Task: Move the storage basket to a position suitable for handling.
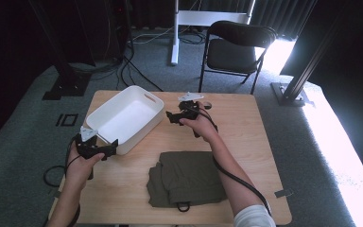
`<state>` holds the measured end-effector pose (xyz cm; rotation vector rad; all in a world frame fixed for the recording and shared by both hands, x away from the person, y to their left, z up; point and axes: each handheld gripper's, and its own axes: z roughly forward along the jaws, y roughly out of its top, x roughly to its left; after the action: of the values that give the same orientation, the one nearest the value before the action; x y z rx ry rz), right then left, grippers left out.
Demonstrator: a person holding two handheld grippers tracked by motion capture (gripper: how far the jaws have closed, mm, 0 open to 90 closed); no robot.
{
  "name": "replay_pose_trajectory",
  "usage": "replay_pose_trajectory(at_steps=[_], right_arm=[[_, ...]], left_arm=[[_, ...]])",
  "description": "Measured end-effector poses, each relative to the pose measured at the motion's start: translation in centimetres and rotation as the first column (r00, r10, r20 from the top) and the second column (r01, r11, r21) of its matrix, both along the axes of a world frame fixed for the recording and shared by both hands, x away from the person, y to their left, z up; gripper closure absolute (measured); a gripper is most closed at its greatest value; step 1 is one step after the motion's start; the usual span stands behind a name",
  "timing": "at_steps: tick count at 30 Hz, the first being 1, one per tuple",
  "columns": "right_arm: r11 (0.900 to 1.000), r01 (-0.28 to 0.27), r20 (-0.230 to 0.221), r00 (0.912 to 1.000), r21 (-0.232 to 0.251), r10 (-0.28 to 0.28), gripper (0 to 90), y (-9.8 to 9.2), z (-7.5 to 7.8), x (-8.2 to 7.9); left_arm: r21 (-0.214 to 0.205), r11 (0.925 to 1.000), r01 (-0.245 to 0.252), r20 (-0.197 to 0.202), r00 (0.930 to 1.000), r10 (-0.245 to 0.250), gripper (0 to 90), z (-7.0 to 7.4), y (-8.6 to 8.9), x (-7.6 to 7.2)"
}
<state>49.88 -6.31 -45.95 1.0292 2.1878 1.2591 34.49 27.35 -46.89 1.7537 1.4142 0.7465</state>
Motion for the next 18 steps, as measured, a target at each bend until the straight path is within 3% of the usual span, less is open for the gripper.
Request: replay_pose_trajectory(at_steps=[8, 18], right_arm=[[0.9996, 0.016, -0.010, 0.9998, -0.022, -0.016, 13.3, 2.2, -0.5, 2.5], [0.9978, 0.065, -0.029, 0.9975, 0.010, -0.065, 13.2, 4.1, -1.6, 4.5]], left_arm=[[-0.016, 0.9995, -0.027, 0.002, 0.9996, 0.027, 1.1, -0.4, 0.7, 1.3], [-0.035, 0.9989, -0.031, -0.025, 0.9992, 0.030, 1.1, -1.5, 0.3, 1.7]])
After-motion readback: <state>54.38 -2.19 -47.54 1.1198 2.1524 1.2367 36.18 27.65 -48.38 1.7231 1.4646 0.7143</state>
